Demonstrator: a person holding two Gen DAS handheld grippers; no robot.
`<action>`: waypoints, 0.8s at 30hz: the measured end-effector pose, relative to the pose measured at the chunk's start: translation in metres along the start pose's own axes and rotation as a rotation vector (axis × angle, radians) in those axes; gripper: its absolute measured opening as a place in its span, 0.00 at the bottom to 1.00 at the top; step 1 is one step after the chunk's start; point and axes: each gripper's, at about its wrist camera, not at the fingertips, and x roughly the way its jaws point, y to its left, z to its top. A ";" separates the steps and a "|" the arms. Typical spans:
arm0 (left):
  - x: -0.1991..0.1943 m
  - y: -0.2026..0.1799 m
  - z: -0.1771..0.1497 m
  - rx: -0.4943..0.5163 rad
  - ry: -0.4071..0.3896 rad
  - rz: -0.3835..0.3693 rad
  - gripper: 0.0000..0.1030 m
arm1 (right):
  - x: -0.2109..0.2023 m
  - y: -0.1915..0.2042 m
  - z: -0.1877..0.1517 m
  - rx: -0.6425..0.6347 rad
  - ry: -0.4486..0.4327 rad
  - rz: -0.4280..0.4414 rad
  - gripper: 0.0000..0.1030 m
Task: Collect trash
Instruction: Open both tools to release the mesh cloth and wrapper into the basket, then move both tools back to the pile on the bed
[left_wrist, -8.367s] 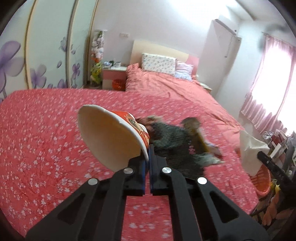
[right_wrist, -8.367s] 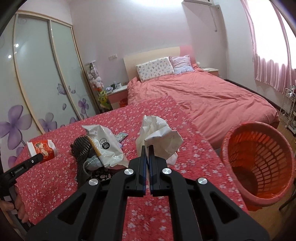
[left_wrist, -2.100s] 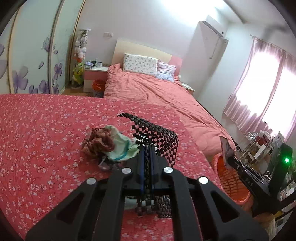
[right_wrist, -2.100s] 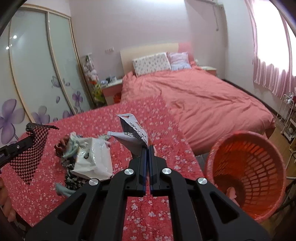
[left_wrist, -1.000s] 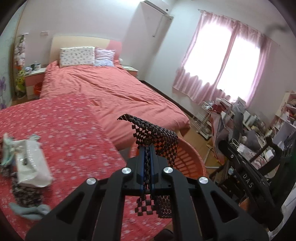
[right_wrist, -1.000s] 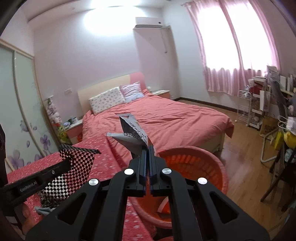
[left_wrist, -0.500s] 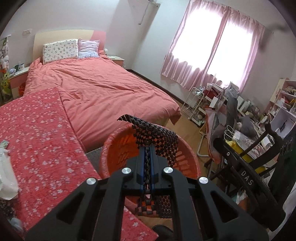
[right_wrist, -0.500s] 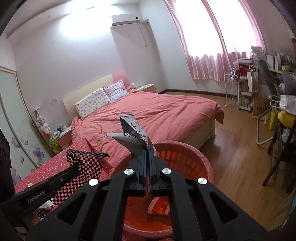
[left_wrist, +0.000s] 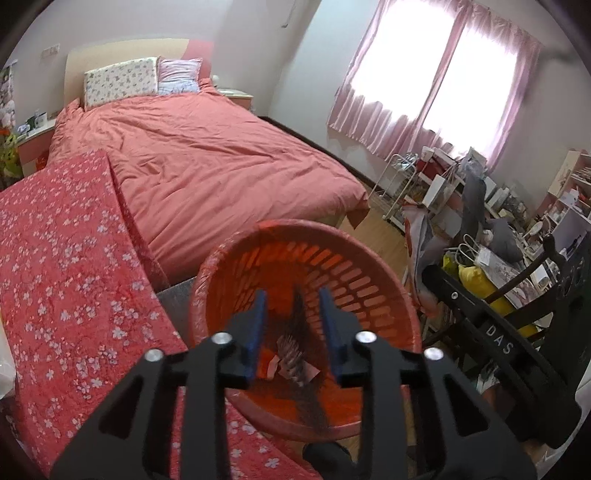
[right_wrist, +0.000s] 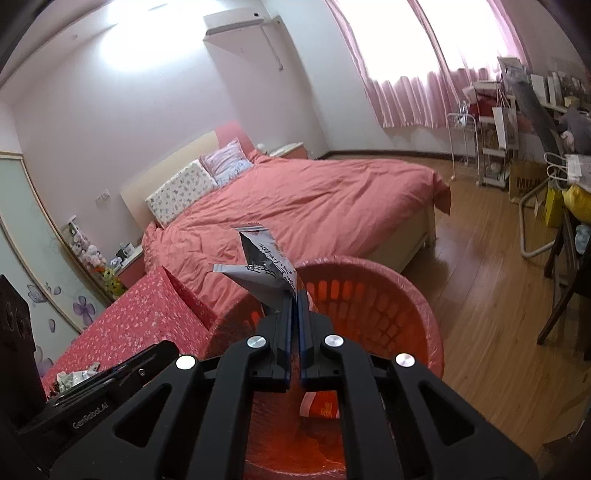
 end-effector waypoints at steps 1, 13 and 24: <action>0.000 0.003 -0.001 -0.005 0.002 0.008 0.35 | 0.000 0.000 -0.001 -0.001 0.006 -0.002 0.13; -0.033 0.033 -0.014 -0.029 -0.024 0.106 0.48 | -0.012 0.012 0.001 -0.051 -0.013 -0.026 0.48; -0.106 0.063 -0.042 -0.031 -0.092 0.221 0.54 | -0.024 0.048 -0.013 -0.156 -0.007 -0.011 0.48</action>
